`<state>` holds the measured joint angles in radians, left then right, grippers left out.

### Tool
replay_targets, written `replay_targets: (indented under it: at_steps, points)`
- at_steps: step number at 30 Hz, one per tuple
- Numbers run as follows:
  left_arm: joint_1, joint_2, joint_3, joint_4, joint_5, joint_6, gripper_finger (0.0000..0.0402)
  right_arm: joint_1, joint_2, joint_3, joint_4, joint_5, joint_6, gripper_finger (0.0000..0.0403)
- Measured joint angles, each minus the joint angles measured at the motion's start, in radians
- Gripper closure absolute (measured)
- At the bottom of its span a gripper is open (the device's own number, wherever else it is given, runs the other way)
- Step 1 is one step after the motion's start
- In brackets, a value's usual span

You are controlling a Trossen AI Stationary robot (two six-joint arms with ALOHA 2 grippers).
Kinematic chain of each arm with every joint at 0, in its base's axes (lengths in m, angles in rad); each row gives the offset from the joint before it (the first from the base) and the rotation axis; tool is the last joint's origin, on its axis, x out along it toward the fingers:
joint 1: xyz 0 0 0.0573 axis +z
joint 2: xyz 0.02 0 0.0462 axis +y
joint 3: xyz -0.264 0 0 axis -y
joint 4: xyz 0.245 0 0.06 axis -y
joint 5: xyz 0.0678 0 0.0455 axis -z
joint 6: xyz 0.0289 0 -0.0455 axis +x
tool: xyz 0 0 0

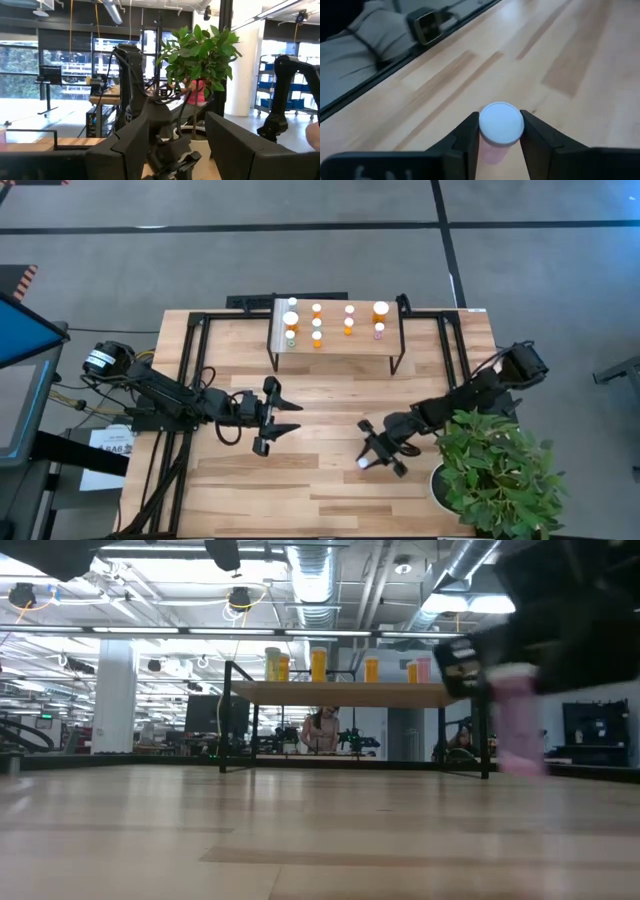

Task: Pick and place medicine bottles onto shelf by color
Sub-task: Put the pink pill bottle on the shelf

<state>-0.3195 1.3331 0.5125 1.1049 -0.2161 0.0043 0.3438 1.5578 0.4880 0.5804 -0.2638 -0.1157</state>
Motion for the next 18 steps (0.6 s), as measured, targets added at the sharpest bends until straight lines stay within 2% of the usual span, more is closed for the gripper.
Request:
replay_targets:
  at_steps: [7, 13, 18]
  points:
    - [0.0, 0.0, 0.0, 0.013, 0.001, -0.062, 0.0219, -0.117, -0.043, 0.113, -0.162, 0.001, -0.111, 0.0265]
    - [-0.001, 0.0, 0.0, 0.008, 0.02, -0.069, 0.0219, -0.23, -0.185, 0.214, -0.35, 0.001, -0.2, 0.0265]
    - [-0.001, 0.0, 0.0, 0.014, 0.037, -0.069, 0.0219, -0.339, -0.342, 0.236, -0.397, 0.0, -0.274, 0.0269]
